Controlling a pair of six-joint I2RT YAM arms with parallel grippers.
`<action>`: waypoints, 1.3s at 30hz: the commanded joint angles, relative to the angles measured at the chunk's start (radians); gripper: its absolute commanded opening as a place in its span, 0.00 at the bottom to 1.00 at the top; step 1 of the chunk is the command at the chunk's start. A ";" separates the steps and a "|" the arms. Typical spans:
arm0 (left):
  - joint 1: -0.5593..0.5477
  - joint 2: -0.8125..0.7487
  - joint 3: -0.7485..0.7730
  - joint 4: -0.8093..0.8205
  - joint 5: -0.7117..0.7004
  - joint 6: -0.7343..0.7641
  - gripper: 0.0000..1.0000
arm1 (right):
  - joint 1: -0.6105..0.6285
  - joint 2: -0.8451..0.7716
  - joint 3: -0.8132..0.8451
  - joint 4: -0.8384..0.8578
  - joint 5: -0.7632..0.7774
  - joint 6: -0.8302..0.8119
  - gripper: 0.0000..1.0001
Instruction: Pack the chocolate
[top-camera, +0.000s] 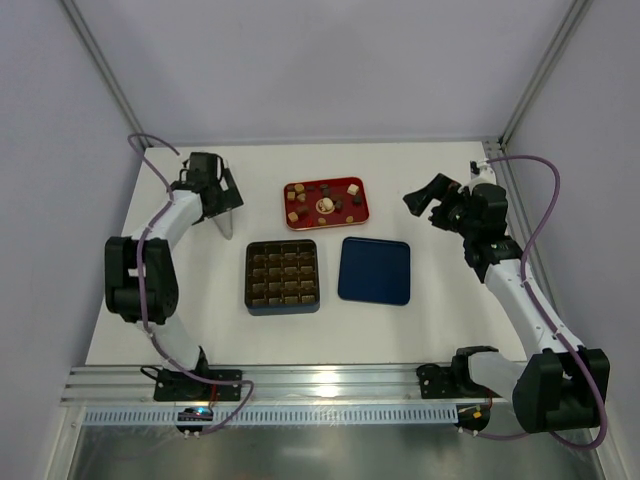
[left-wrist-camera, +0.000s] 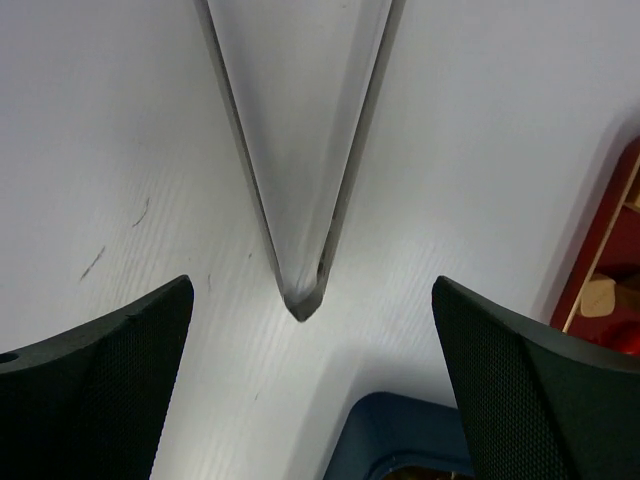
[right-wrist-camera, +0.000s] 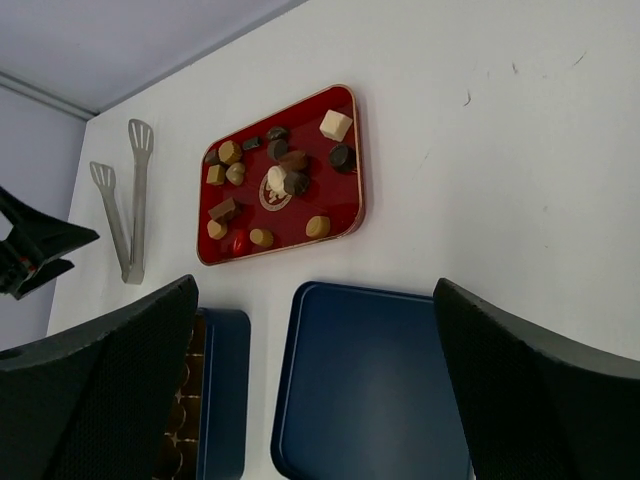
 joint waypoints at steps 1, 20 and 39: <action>0.012 0.107 0.083 0.067 0.001 0.032 1.00 | 0.006 -0.015 0.017 0.033 -0.032 -0.010 1.00; 0.072 0.423 0.327 -0.006 -0.007 0.089 0.98 | 0.009 -0.032 0.021 0.030 -0.065 -0.010 1.00; 0.072 0.456 0.332 -0.051 0.018 0.121 0.85 | 0.012 -0.025 0.021 0.031 -0.065 0.001 1.00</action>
